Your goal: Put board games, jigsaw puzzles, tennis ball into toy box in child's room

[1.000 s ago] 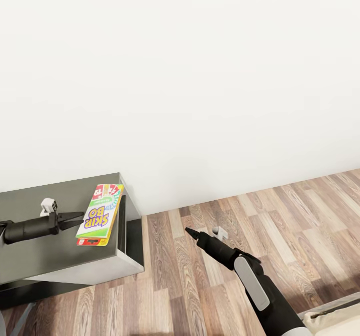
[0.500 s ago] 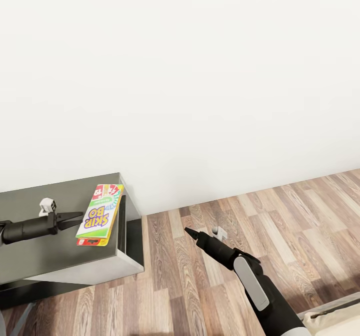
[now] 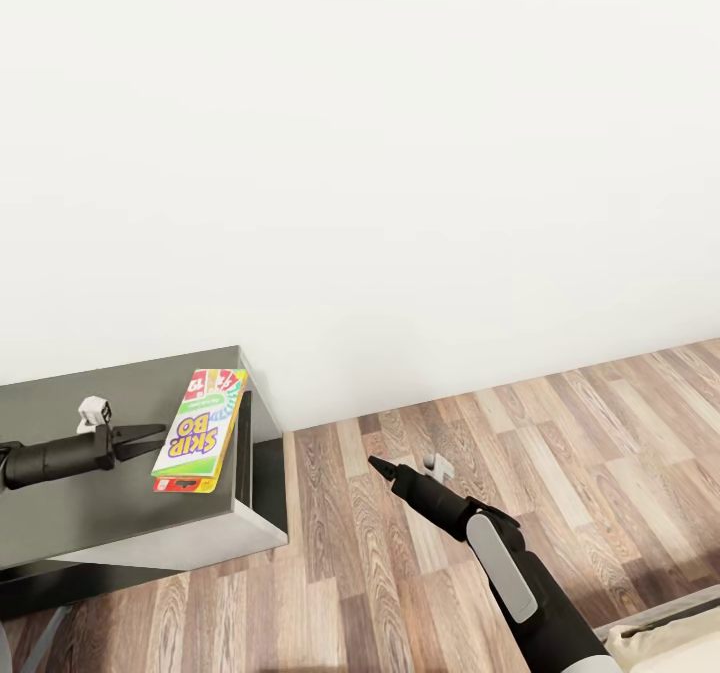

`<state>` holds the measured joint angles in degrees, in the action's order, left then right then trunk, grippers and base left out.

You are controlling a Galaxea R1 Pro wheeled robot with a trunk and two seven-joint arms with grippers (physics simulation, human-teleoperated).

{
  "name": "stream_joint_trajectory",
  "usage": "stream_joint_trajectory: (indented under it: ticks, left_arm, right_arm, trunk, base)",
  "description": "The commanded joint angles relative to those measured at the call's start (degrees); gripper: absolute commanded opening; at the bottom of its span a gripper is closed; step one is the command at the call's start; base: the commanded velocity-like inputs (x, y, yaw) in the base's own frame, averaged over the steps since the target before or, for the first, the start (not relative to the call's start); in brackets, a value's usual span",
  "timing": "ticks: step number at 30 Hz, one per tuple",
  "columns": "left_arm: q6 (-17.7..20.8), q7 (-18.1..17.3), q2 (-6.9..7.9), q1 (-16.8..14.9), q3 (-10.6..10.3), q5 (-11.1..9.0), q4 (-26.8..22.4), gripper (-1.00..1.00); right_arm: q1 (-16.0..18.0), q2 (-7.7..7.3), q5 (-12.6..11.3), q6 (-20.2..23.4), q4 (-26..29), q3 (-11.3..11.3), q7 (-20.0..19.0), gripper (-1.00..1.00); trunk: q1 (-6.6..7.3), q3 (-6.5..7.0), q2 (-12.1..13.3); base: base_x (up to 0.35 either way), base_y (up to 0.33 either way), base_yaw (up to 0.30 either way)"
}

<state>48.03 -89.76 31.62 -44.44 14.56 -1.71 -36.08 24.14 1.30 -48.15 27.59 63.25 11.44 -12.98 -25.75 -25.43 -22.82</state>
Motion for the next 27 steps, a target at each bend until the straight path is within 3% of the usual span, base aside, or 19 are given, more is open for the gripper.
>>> stream_joint_trajectory:
  ticks: [1, 14, 27]
  left_arm:
    - [0.6, -0.2, 0.02, 0.0, 0.0, 0.0, 0.0, 1.0]
    - [0.6, -0.2, 0.07, 0.0, 0.0, 0.0, 0.0, 1.0]
    - [0.6, -0.2, 0.06, 0.0, 0.0, 0.0, 0.0, 1.0]
  right_arm:
    - [0.0, 0.02, -0.2, 0.3, 0.0, 0.0, 0.0, 1.0]
    - [0.0, 0.03, -0.2, 0.2, 0.0, 0.0, 0.0, 1.0]
    - [0.0, 0.02, -0.2, 0.1, 0.0, 0.0, -0.1, 1.0]
  trunk:
    - [-0.03, -0.08, -0.1]
    - [-0.03, -0.04, -0.1]
    - [-0.03, 0.95, -0.1]
  base:
    - [0.0, 0.0, 0.0]
    - [0.0, 0.0, 0.022]
    - [0.0, 0.0, 0.092]
